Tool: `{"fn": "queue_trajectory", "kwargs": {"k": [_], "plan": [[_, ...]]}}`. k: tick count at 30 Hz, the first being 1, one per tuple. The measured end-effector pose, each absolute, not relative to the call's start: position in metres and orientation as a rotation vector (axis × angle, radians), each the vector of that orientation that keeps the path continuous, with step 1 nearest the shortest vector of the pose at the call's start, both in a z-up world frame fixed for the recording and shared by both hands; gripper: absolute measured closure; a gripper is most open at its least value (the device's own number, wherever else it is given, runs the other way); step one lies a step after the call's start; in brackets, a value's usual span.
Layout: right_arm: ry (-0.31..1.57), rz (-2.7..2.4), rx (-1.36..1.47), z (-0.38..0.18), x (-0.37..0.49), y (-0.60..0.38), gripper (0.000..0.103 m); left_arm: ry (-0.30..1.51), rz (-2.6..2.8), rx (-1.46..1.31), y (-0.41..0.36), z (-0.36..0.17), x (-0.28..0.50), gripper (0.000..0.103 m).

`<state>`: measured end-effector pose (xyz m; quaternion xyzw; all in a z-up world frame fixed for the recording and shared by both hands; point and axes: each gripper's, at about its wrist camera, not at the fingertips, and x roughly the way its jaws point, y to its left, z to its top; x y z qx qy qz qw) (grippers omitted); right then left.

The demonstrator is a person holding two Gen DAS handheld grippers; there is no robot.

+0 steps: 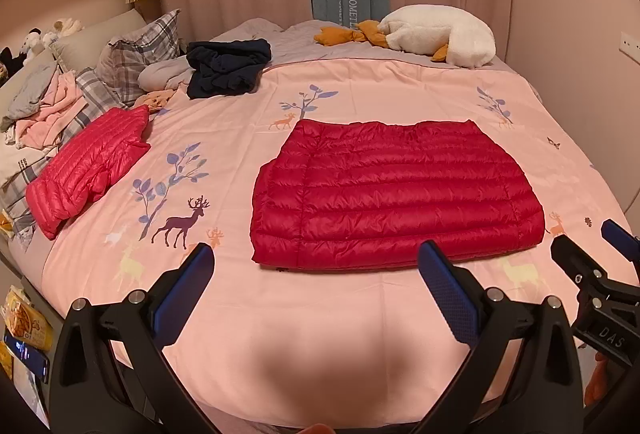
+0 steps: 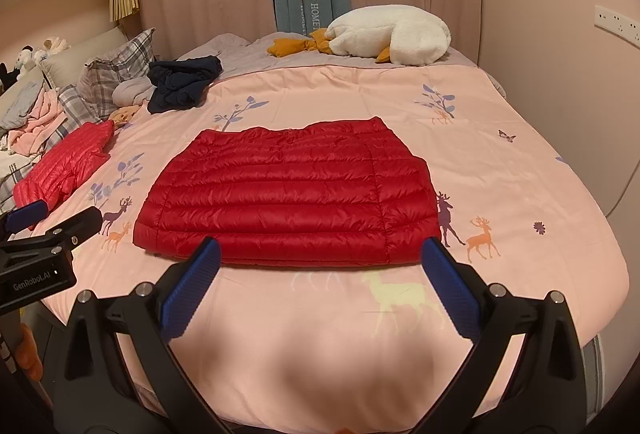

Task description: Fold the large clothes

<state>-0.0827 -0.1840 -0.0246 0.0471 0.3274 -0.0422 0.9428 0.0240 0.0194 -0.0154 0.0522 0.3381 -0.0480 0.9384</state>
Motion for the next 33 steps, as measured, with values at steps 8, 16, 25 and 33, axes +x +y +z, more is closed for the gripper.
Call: {"fn": "queue_trajectory", "kwargs": {"k": [8,16,25,33], "plan": [[0.674,-0.084,0.096,-0.0271,-0.0807,-0.1838,0.002,0.692,-0.098,0.109,0.0179,-0.0153,0.0234,0.001],[0.674,-0.086,0.094,-0.0274,-0.0804,-0.1837,0.002,0.691,-0.098,0.111,0.0174,-0.0158,0.023,0.001],[0.673,-0.081,0.098,-0.0288,-0.0824,-0.1832,0.002,0.691,-0.104,0.116,0.0166,-0.0149,0.0221,0.001],[0.672,-0.08,0.101,-0.0298,-0.0825,-0.1841,0.002,0.697,-0.096,0.114,0.0172,-0.0158,0.0233,0.001]]}}
